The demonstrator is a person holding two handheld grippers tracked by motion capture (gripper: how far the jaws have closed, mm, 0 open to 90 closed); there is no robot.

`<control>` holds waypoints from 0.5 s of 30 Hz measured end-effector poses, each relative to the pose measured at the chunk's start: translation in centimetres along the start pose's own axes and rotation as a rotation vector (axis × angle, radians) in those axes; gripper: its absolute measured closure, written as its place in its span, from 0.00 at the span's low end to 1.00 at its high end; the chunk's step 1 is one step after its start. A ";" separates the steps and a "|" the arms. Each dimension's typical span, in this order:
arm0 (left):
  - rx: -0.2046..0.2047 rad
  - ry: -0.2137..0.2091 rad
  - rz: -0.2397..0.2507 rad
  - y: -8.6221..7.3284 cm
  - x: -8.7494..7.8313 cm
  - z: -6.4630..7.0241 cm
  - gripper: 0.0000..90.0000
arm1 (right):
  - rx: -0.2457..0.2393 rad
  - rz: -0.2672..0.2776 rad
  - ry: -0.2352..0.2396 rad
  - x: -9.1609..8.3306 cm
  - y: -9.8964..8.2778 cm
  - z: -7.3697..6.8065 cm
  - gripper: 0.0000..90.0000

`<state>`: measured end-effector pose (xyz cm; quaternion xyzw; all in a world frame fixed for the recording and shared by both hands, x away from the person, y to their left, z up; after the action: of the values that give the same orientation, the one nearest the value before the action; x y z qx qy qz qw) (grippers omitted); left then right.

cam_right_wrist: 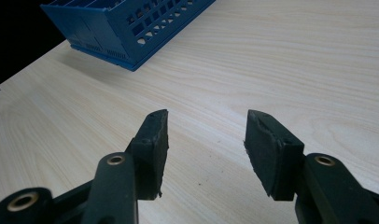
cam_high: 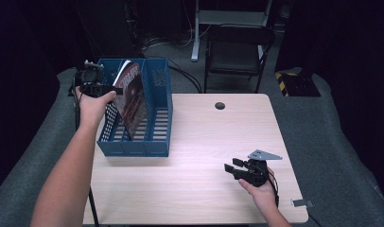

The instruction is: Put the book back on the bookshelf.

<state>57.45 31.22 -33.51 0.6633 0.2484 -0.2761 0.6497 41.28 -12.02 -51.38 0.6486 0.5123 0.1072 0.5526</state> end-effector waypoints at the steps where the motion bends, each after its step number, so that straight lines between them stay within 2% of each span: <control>1: 0.009 -0.001 0.000 0.0 -0.1 0.0 0.47 | -0.002 -0.002 0.001 0.0 -0.1 0.0 0.55; 4: 0.021 -0.018 0.006 0.1 -0.5 0.3 0.46 | 0.000 -0.008 -0.005 0.0 -0.3 0.1 0.55; 8: 0.055 -0.029 0.009 0.2 -1.1 0.4 0.46 | 0.002 -0.003 -0.009 -0.1 -0.3 0.2 0.55; 15: 0.073 -0.034 0.033 0.7 -2.9 0.0 0.45 | 0.000 -0.007 -0.009 -0.1 -0.3 0.2 0.55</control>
<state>55.81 31.31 -31.04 0.6859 0.2164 -0.2855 0.6335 41.17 -12.26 -51.64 0.6474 0.5121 0.1022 0.5551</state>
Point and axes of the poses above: each handheld gripper's, and its own axes: x roughly forward along the jaws, y roughly out of its top, z roughly to its right, the point moved 8 cm from there along x, roughly forward along the jaws, and after that the axes turned 11 degrees about y, right-handed, at the moved point
